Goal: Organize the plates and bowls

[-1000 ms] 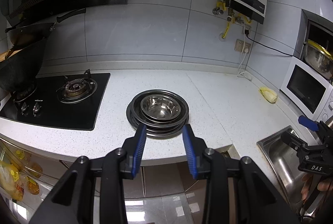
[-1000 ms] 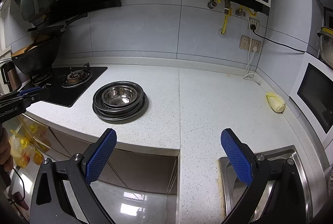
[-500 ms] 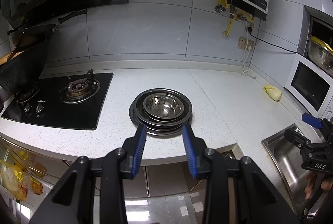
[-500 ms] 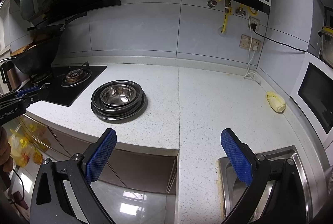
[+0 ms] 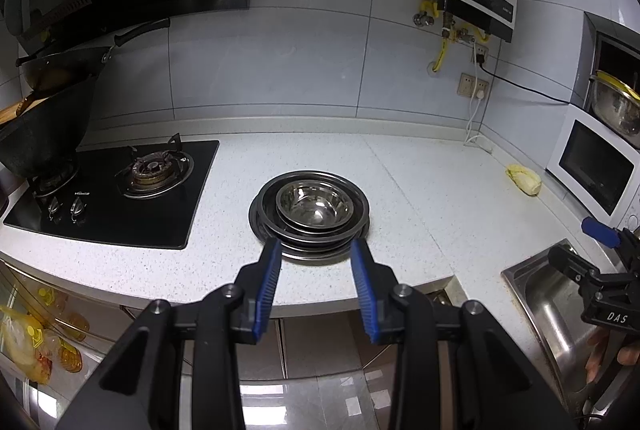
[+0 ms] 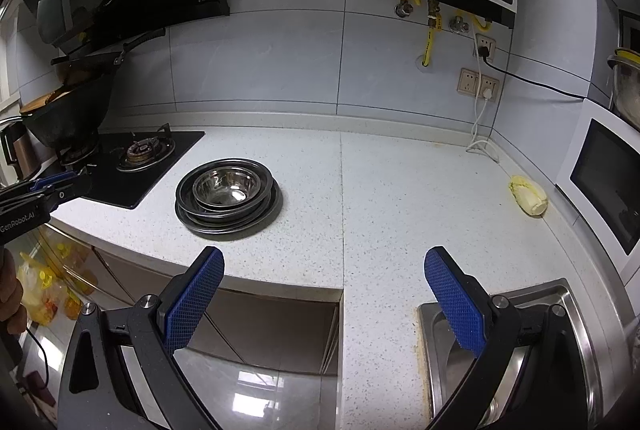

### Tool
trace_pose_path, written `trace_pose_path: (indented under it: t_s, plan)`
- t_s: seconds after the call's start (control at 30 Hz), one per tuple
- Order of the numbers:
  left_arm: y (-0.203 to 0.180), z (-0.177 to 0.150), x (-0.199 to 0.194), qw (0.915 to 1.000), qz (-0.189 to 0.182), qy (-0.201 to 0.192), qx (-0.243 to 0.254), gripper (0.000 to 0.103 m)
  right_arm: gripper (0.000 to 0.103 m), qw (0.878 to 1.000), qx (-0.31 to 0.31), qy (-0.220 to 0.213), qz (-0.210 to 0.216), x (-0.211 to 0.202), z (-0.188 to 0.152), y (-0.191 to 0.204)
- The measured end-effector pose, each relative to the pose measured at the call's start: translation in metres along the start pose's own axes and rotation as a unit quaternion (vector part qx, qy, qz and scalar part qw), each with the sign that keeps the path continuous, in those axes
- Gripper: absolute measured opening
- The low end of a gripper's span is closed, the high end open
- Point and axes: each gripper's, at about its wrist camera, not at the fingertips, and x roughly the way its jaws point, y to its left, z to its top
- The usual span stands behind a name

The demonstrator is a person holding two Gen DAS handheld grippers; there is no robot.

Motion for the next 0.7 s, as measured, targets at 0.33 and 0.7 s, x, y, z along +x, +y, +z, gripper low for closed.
trace_pose_path:
  t_s: [0.33, 0.7]
  plan:
    - [0.0009, -0.0019, 0.0003, 1.0, 0.0, 0.005, -0.001, 0.034, 0.099, 1.0, -0.003, 0.002, 0.002, 0.0015, -0.0003, 0.0002]
    - [0.0004, -0.0033, 0.0062, 0.9999, -0.006, 0.01, -0.002, 0.034, 0.099, 1.0, -0.003, 0.003, -0.002, 0.0035, 0.0, -0.0007]
